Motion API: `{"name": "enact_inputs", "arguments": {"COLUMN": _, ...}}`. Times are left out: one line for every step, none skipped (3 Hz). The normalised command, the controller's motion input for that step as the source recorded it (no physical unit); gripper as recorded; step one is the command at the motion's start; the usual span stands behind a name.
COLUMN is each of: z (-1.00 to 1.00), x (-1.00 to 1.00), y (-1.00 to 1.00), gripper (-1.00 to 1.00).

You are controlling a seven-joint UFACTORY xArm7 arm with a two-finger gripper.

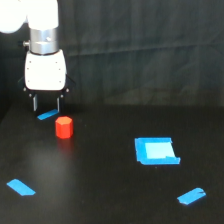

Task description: Pick up the red object from the table

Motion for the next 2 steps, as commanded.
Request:
{"name": "enact_inputs", "arguments": {"z": 0.12, "x": 0.1, "y": -0.15, "gripper": 0.9}}
{"name": "enact_inputs", "arguments": {"z": -0.09, "x": 0.24, "y": -0.73, "gripper": 1.0}}
